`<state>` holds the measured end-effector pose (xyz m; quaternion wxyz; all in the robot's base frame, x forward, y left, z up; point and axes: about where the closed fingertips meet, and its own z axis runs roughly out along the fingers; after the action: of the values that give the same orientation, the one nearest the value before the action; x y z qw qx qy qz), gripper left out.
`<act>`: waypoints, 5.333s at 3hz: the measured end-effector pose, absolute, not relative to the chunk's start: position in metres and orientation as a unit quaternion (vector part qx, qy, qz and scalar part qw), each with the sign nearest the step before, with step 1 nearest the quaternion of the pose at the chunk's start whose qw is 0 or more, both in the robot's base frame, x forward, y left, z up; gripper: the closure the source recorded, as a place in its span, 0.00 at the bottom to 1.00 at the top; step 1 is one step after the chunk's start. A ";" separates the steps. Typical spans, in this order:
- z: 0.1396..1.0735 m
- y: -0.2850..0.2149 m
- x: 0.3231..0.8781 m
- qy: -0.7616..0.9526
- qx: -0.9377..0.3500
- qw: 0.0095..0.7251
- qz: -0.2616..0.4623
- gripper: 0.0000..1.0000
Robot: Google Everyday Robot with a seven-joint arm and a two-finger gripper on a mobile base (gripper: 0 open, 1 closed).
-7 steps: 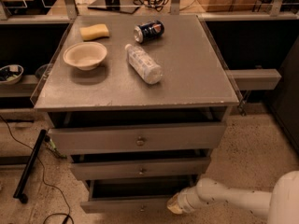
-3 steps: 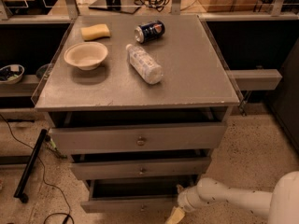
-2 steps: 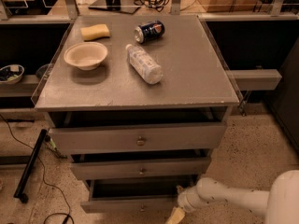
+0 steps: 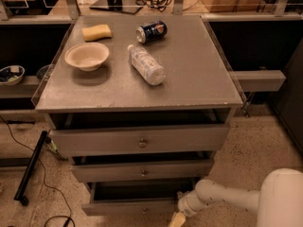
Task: Open bottom drawer
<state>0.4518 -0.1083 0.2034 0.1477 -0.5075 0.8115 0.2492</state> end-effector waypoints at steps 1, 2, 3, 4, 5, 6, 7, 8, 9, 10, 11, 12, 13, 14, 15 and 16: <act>0.203 -0.108 0.452 0.812 -0.507 0.148 0.249 0.03; 0.203 -0.108 0.452 0.812 -0.507 0.148 0.249 0.25; 0.203 -0.108 0.452 0.812 -0.507 0.148 0.249 0.49; 0.203 -0.108 0.452 0.812 -0.507 0.148 0.249 0.72; 0.203 -0.108 0.452 0.812 -0.507 0.148 0.249 0.95; 0.205 -0.109 0.457 0.812 -0.507 0.148 0.249 1.00; 0.206 -0.109 0.460 0.812 -0.507 0.148 0.250 1.00; 0.207 -0.110 0.466 0.812 -0.507 0.148 0.250 1.00; 0.207 -0.111 0.470 0.812 -0.507 0.148 0.250 1.00; 0.207 -0.112 0.477 0.811 -0.507 0.147 0.250 1.00; 0.207 -0.111 0.475 0.811 -0.508 0.145 0.253 1.00; 0.212 -0.112 0.477 0.810 -0.507 0.147 0.254 1.00; 0.214 -0.113 0.483 0.810 -0.507 0.147 0.254 1.00; 0.214 -0.113 0.489 0.810 -0.507 0.147 0.254 1.00; 0.214 -0.114 0.493 0.810 -0.507 0.147 0.254 1.00; 0.228 -0.118 0.479 0.807 -0.506 0.162 0.258 1.00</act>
Offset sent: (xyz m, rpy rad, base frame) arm 0.0000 0.0000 -0.0002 0.0002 0.0004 -0.0001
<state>0.4788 -0.1176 0.2283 0.1619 -0.5064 0.8068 0.2576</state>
